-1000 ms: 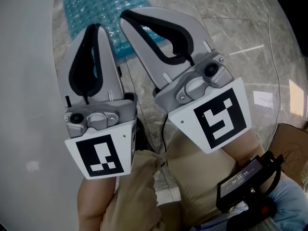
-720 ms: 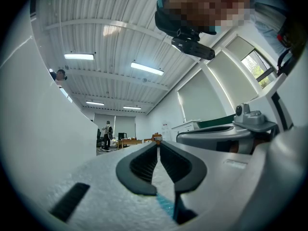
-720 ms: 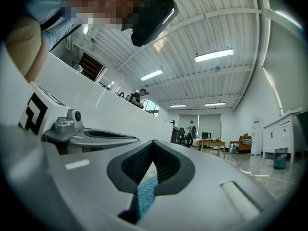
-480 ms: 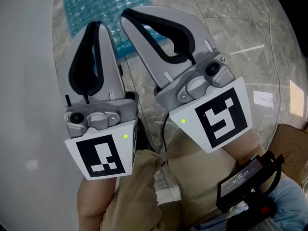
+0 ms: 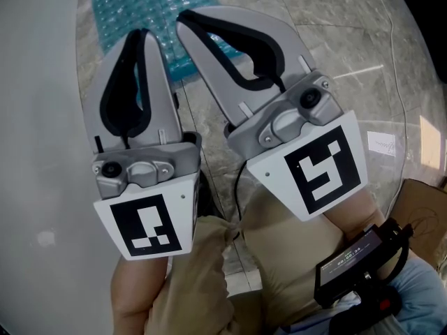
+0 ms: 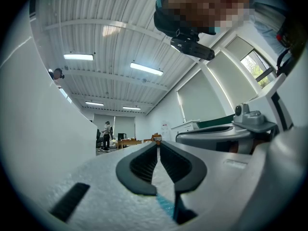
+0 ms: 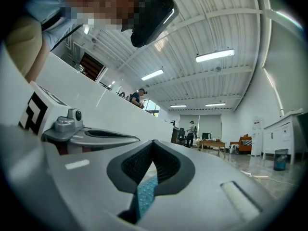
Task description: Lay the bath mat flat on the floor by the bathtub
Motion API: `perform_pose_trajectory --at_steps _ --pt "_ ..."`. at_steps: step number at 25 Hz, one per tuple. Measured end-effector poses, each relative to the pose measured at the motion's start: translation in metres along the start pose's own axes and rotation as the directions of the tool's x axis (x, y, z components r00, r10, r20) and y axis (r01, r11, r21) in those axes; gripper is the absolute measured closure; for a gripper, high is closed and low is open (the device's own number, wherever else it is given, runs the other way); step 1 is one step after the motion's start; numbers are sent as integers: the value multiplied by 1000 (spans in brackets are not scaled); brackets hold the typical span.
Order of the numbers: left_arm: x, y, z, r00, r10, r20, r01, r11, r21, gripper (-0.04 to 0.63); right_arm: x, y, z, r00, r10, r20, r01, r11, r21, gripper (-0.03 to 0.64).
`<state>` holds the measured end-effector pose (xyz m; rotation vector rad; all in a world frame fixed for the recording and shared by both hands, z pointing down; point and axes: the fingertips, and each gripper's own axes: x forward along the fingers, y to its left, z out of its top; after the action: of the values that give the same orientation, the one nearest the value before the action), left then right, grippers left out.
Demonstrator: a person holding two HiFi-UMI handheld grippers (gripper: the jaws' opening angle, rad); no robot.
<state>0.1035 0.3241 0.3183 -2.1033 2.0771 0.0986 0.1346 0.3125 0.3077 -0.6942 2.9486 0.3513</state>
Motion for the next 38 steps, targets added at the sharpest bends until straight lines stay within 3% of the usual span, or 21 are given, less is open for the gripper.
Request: perform_pose_trajectory --at_steps 38 --pt "0 -2 -2 1000 -8 -9 8 1000 4 568 -1 0 1 1000 -5 -4 5 1000 -13 609"
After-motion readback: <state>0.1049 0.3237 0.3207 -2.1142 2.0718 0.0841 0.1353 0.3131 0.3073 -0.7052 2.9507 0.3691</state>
